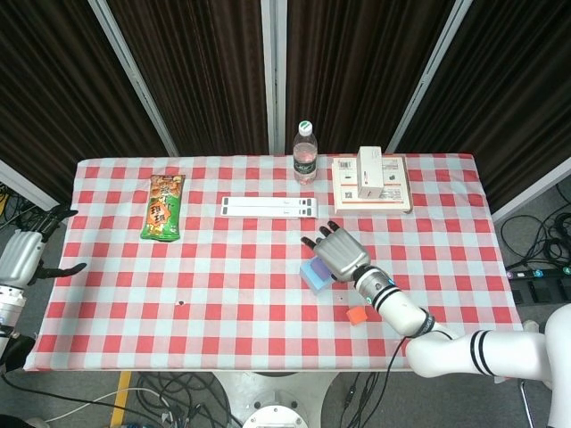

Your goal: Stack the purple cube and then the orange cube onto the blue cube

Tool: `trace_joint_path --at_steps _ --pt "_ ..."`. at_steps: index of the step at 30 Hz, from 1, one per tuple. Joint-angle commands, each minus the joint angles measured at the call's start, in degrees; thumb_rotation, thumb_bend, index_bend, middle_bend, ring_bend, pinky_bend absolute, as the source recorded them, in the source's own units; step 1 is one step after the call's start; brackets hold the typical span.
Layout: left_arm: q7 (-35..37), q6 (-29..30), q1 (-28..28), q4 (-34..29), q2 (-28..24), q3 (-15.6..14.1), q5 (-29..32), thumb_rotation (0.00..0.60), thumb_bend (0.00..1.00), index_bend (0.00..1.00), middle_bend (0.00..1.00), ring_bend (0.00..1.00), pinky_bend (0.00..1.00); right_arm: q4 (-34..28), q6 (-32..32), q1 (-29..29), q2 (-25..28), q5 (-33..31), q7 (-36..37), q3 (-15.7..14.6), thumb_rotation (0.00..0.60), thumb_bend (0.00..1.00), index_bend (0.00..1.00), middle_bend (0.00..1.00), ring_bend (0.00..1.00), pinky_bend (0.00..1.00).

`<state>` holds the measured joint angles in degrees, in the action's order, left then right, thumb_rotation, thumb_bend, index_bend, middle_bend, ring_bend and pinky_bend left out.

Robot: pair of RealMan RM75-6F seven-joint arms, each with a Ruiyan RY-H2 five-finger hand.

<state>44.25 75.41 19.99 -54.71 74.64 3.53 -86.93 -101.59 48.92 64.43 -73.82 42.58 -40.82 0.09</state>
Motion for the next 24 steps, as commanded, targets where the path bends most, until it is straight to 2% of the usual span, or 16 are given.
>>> trace_joint_path --at_steps 1,24 --pt "0.25 0.11 -0.03 0.2 0.06 -0.06 -0.09 0.6 0.0 0.24 0.22 0.16 0.29 -0.43 0.89 0.17 -0.37 -1.04 -0.89 -0.23 0.6 0.16 0.13 0.42 0.15 0.14" --pt "1.85 0.42 -0.31 1.7 0.23 -0.42 -0.3 0.6 0.0 0.24 0.22 0.16 0.29 -0.93 2.14 1.99 -2.14 -5.43 -3.72 -0.48 0.6 0.14 0.13 0.41 0.15 0.13"
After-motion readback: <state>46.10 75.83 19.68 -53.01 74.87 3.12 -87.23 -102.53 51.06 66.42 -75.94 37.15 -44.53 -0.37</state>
